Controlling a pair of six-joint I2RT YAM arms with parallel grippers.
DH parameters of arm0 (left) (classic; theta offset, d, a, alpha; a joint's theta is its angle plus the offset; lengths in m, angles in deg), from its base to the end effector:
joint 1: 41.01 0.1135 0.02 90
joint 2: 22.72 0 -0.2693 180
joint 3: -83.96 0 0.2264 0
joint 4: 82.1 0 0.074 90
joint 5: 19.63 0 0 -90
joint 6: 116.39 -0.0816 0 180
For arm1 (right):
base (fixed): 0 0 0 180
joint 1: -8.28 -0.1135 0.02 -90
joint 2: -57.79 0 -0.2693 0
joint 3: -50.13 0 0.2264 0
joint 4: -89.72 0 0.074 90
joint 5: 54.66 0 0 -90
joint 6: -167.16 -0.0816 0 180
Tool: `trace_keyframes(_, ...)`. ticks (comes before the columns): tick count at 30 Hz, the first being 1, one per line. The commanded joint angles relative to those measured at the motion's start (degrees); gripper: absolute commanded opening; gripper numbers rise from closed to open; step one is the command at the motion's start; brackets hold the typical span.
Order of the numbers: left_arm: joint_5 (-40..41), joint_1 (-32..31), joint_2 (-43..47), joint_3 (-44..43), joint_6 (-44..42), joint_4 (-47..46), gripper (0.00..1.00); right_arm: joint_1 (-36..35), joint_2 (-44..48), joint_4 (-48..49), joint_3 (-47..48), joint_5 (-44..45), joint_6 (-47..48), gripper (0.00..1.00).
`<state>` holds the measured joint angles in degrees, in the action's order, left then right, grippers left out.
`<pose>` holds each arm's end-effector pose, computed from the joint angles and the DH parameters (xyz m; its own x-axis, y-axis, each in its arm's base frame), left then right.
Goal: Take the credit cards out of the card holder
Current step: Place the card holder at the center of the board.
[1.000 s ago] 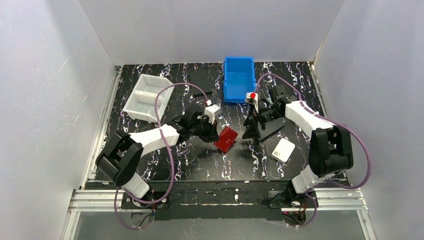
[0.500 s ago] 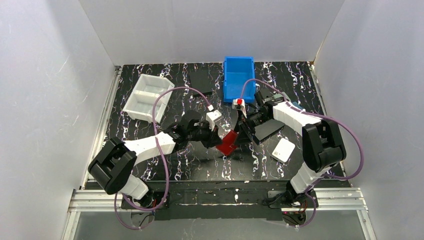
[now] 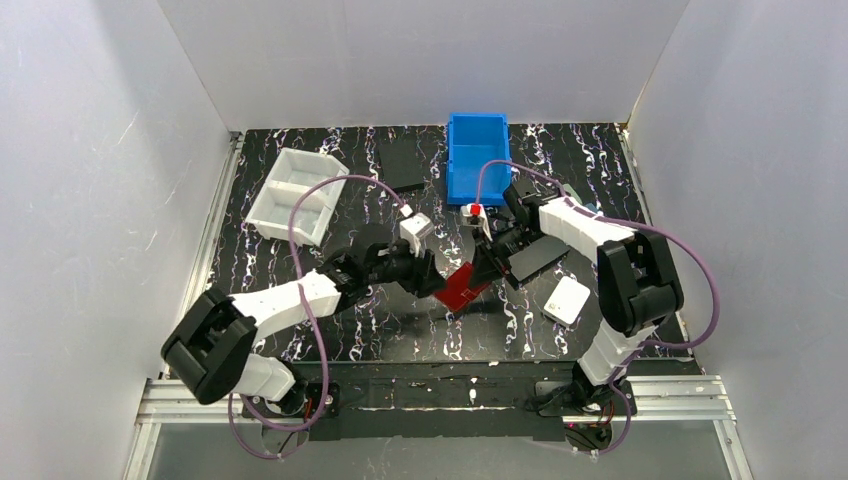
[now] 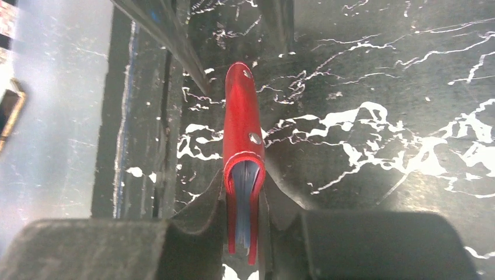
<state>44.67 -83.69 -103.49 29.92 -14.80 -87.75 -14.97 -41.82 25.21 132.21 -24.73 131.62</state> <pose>0.2088 -0.2407 0.2244 -0.4415 0.1609 -0.8827 0.8367 0.4292 -0.3403 0.2447 0.1821 0.1972 -0.2789 -0.5617 -0.7789 -0.9190 -0.0792 0.3862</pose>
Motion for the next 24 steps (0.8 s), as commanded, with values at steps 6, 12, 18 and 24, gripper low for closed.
trace_keyframes(6, -3.1, 15.7, 14.7, 4.3, 30.3, 5.5, 0.89, -6.9, 14.3, 15.0, 4.9, 31.5, -8.4, 0.01)
trace_keyframes(12, -8.1, 21.5, 18.2, 4.9, 38.3, 9.8, 0.98, -22.4, 14.6, 26.2, 1.7, 64.3, -8.1, 0.01)
trace_keyframes(18, 1.7, 24.0, 24.9, -1.5, 28.3, 29.6, 0.98, -34.9, 15.8, 21.8, -5.0, 64.7, -6.3, 0.51)
trace_keyframes(24, 1.4, 24.5, 27.4, -1.4, 25.8, 32.9, 0.98, -34.7, 20.4, 3.5, 1.5, 39.0, -6.7, 0.98)
